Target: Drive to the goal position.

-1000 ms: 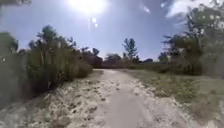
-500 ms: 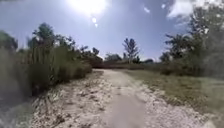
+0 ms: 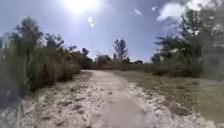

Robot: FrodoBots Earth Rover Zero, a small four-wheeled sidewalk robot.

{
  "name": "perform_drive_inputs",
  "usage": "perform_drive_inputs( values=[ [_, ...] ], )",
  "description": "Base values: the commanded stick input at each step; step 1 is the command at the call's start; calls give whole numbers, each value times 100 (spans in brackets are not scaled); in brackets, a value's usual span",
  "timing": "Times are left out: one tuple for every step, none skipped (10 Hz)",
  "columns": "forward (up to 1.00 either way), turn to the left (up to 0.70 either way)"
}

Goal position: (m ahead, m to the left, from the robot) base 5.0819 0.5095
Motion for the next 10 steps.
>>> perform_drive_inputs(
  values=[
    [70, 0],
    [70, 0],
    [70, 0],
    [70, 0],
    [70, 0],
    [70, 0],
    [70, 0],
    [70, 0],
    [70, 0],
    [70, 0]
  ],
)
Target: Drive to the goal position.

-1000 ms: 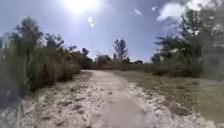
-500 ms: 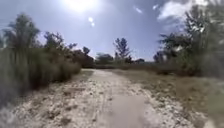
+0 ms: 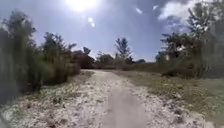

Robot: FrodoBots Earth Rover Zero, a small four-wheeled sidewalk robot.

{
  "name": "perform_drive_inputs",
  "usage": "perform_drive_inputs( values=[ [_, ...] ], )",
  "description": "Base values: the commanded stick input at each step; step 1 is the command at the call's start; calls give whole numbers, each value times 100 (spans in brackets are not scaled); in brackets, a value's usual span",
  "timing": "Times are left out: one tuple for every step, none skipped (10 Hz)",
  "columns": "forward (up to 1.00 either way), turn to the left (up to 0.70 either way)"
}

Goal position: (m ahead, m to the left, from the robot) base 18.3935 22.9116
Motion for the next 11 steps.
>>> perform_drive_inputs(
  values=[
    [70, 0],
    [70, 0],
    [70, 0],
    [70, 0],
    [70, 0],
    [70, 0],
    [70, 0],
    [70, 0],
    [70, 0],
    [70, 0],
    [70, 0]
  ],
)
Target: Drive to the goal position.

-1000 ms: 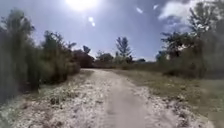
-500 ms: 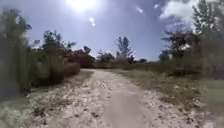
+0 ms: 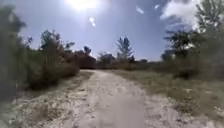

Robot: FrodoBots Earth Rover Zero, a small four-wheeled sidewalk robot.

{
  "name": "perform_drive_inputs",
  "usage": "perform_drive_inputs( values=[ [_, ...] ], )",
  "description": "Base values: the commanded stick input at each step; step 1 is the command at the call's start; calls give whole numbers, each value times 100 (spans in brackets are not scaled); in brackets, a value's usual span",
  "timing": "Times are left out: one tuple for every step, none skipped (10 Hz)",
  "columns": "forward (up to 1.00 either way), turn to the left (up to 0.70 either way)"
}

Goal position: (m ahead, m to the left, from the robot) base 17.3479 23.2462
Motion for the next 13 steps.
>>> perform_drive_inputs(
  values=[
    [70, 0],
    [70, 0],
    [70, 0],
    [70, 0],
    [70, 4],
    [70, 35],
    [70, 35],
    [70, 29],
    [70, 10],
    [70, 0],
    [70, 0],
    [70, 0],
    [70, 0]
  ],
)
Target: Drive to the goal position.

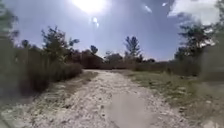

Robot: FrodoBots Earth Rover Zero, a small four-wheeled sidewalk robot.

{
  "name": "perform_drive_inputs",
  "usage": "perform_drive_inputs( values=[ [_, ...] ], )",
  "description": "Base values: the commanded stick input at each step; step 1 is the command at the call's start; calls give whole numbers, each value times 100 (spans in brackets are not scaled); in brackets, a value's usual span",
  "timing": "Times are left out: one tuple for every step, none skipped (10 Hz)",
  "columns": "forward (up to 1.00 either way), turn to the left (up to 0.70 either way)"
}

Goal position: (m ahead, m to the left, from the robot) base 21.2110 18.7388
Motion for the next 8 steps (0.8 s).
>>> perform_drive_inputs(
  values=[
    [70, 0],
    [70, 0],
    [70, 0],
    [70, 0],
    [70, 0],
    [70, 0],
    [70, 0],
    [70, 0]
  ],
)
